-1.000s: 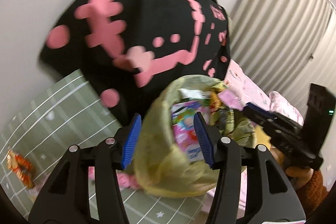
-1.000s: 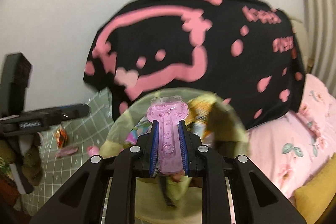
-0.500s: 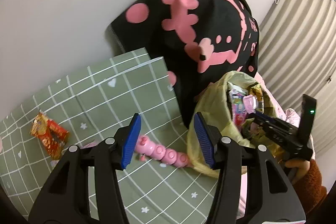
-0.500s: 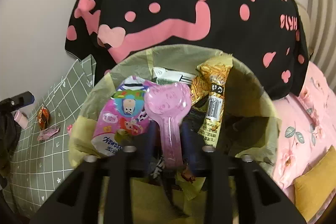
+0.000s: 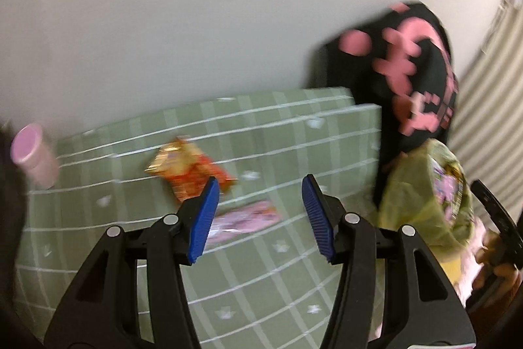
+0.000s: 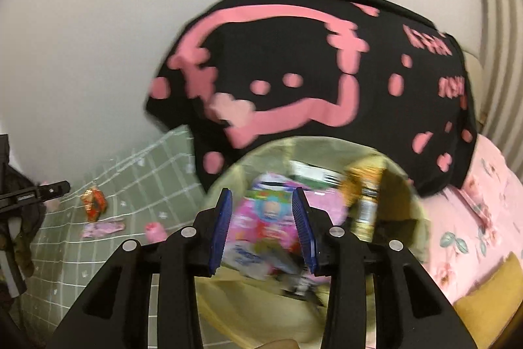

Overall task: Collect trash
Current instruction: 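Move the right tool to the red snack bag on the mat and grasp it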

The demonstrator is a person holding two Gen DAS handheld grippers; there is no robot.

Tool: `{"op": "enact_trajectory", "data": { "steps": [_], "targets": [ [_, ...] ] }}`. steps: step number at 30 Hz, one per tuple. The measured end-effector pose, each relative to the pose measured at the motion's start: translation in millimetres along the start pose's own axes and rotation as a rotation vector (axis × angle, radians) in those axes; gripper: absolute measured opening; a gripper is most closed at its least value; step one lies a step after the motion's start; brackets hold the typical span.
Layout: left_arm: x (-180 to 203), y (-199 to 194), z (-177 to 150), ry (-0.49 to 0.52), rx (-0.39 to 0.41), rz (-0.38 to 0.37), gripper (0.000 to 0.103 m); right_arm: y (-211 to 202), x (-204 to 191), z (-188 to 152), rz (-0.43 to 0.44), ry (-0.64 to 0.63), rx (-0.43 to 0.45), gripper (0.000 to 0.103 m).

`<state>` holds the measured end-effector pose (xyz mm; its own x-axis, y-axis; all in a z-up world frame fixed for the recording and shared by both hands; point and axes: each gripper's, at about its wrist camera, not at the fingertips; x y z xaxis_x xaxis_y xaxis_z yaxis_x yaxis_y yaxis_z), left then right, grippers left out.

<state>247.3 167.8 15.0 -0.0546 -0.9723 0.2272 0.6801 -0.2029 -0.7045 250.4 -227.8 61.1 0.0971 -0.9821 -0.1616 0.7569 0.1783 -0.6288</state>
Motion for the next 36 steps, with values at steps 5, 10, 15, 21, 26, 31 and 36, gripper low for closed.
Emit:
{"op": "enact_trajectory", "data": {
  "steps": [5,10,15,21,26,31,36],
  "targets": [
    [-40.5,-10.5,-16.0,-0.064,0.006,0.068,0.050,20.5,-35.9,-12.3,0.082,-0.038,-0.051,0.036],
    [-64.5,-20.7,-29.5,-0.116,0.007,0.102,0.050,46.9,-78.5,-36.1,0.191,-0.091,-0.144,0.036],
    [-74.6,-35.1,-42.4,-0.108,0.001,0.136,0.050,75.6,-124.0,-59.5,0.298,-0.177,-0.239,0.036],
    [-84.3,-44.4,-52.2,-0.106,-0.009,0.154,0.050,111.1,-174.1,-78.4,0.382,-0.273,-0.308,0.036],
    [-91.9,-47.2,-57.9,-0.092,-0.025,0.180,0.050,136.9,-209.7,-86.9,0.439,-0.348,-0.331,0.036],
    [-101.7,-48.4,-63.5,-0.093,-0.036,0.194,0.050,162.4,-255.5,-84.7,0.483,-0.435,-0.299,0.036],
    [-106.1,-47.4,-64.7,-0.083,-0.038,0.203,0.050,196.3,-280.0,-83.0,0.482,-0.453,-0.338,0.037]
  ]
}}
Point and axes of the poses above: each gripper's, at about its wrist camera, not at the fingertips, and y roughly the way its jaws point, x to its right, z to its top, and after that the axes turned 9 degrees about y, right-handed
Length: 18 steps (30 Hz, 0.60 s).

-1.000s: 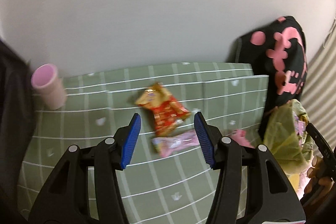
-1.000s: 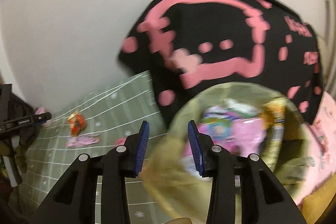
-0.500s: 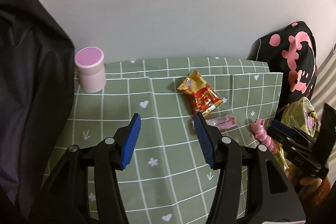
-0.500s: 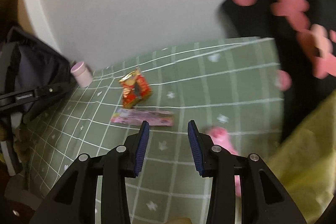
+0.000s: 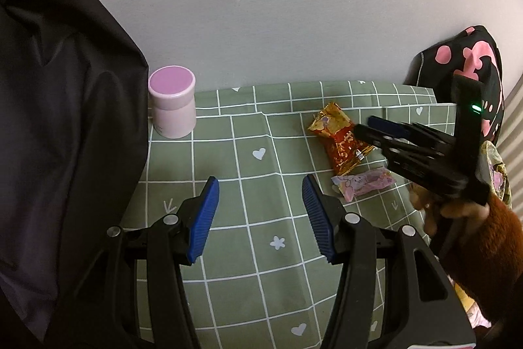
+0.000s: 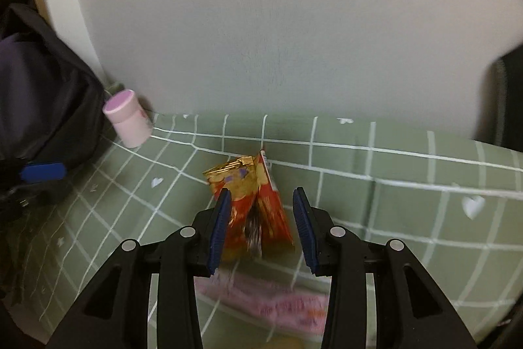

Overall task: Collect trash
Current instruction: 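Move the right tool to the red snack bag on the mat and grasp it, then grasp the pink candy stick with the left tool while the right tool holds the red bag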

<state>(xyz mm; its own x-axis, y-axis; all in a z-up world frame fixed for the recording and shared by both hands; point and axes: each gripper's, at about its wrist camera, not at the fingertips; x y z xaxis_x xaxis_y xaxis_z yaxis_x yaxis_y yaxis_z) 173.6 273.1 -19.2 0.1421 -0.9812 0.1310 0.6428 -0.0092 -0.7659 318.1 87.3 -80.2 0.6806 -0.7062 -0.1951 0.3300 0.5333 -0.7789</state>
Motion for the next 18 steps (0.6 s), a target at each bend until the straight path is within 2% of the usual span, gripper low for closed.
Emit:
{"op": "enact_trajectory", "data": {
  "steps": [4,5,6,7,12,18],
  "targets": [
    [-1.7,1.8,1.7,0.000,0.003,-0.004,0.050,24.2,5.6,-1.8,0.026,0.024,-0.099,0.036],
    [-2.1,2.8,2.2,-0.002,0.004,-0.008,0.050,22.8,6.8,-3.6,0.030,0.031,-0.097,0.033],
    [-2.0,4.4,2.9,-0.004,0.004,-0.013,0.050,21.1,7.4,-5.2,0.028,0.036,-0.099,0.023],
    [-1.6,6.2,3.8,-0.004,0.004,-0.017,0.050,17.5,8.6,-7.0,0.010,0.042,-0.099,0.020],
    [5.9,20.3,8.2,0.006,-0.010,-0.055,0.050,-17.8,20.7,-8.9,-0.028,0.114,-0.046,0.010],
    [29.6,49.2,19.6,0.051,-0.031,-0.157,0.050,-87.5,49.4,-12.3,-0.117,0.205,0.074,0.009]
  ]
}}
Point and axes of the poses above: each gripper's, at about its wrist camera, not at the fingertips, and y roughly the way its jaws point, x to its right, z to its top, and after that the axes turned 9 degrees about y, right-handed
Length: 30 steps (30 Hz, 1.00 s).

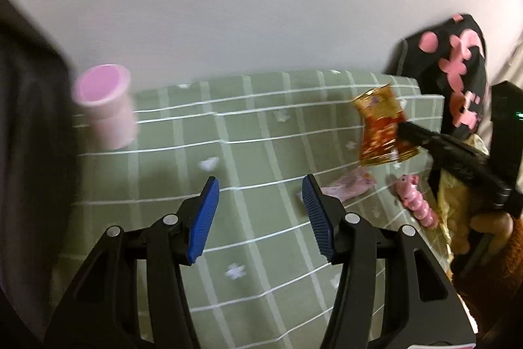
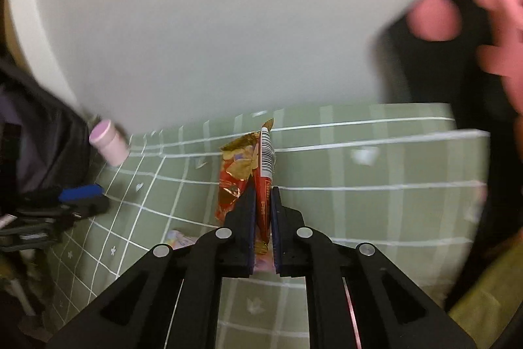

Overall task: Collect trash
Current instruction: 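Grasp the pink candy stick with the left tool while the right tool holds the red bag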

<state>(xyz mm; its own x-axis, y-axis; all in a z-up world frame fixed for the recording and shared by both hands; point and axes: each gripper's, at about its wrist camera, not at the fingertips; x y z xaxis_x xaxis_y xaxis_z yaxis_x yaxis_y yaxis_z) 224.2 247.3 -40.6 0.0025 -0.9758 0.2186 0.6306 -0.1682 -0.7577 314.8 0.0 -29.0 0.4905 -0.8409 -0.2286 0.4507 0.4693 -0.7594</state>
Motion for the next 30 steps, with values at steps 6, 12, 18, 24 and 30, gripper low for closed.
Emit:
{"op": "enact_trajectory", "data": {
  "steps": [6,12,18,24,30],
  "targets": [
    [45.5,43.6,15.3,0.165,-0.075,-0.118,0.050,-52.6,43.3,-9.3,-0.085,0.093,0.054,0.009],
    [84.2,80.7,15.3,0.347,-0.171,-0.116,0.050,-80.7,68.7,-23.0,-0.130,0.180,0.077,0.009],
    [89.2,83.2,11.0,0.344,-0.222,-0.150,0.038,-92.9,80.1,-31.1,-0.150,0.227,0.095,0.009],
    [77.4,77.0,9.6,0.301,-0.217,-0.107,0.022,-93.0,78.8,-32.4,-0.150,0.239,0.090,0.009],
    [67.6,55.6,11.3,0.243,-0.173,-0.097,0.021,-95.1,73.0,-34.3,-0.134,0.251,0.091,0.009]
  ]
}}
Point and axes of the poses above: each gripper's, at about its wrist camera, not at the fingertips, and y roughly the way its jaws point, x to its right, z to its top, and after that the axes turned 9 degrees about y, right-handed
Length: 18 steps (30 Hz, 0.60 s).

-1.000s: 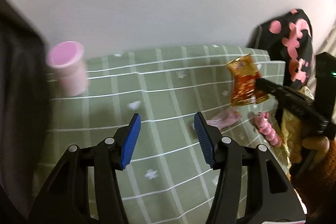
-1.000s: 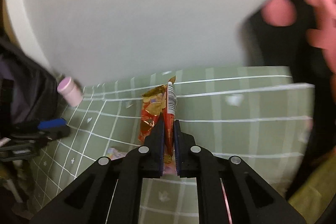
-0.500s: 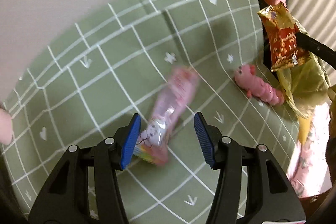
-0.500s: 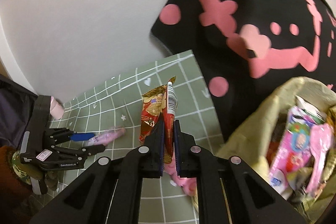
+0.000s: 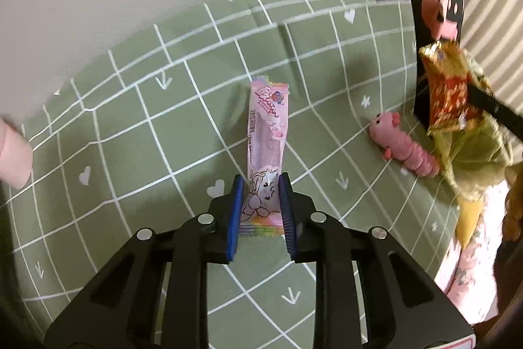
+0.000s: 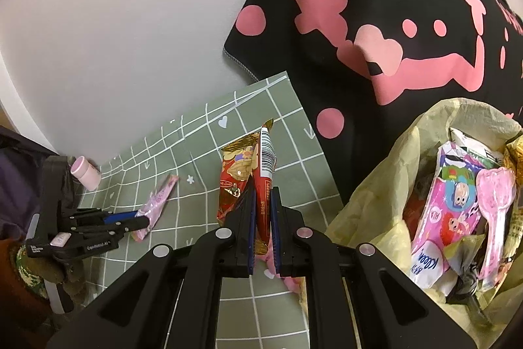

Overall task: Collect trash
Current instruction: 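Grasp the pink candy stick with the left tool while the right tool holds the red bag, then carry both items over the trash bag and open both tools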

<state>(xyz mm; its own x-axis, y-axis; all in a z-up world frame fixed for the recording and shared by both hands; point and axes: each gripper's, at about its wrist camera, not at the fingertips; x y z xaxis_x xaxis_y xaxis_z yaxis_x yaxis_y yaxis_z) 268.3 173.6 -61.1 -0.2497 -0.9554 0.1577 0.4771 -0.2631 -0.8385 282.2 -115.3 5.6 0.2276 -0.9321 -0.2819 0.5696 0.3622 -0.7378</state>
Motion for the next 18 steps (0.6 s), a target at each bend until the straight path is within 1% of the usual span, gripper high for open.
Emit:
{"op": "enact_trajectory", "data": {
  "steps": [4,9,13,18],
  "targets": [
    [-1.8,-22.9,3.8,-0.035,0.053,0.004,0.021,-4.9,-5.6,-0.5,0.005,-0.016,0.001,0.009],
    [2.6,-47.1,11.0,-0.055,0.108,-0.006,0.021,-16.9,-9.9,3.8,0.003,-0.025,0.021,0.009],
    [12.8,-58.5,19.5,-0.048,0.137,-0.015,0.021,-31.1,-11.0,6.7,-0.005,-0.036,0.042,0.009],
    [35.0,-68.4,31.6,-0.020,0.181,-0.041,0.021,-51.2,-6.3,10.9,-0.019,-0.031,0.081,0.009]
  ]
}}
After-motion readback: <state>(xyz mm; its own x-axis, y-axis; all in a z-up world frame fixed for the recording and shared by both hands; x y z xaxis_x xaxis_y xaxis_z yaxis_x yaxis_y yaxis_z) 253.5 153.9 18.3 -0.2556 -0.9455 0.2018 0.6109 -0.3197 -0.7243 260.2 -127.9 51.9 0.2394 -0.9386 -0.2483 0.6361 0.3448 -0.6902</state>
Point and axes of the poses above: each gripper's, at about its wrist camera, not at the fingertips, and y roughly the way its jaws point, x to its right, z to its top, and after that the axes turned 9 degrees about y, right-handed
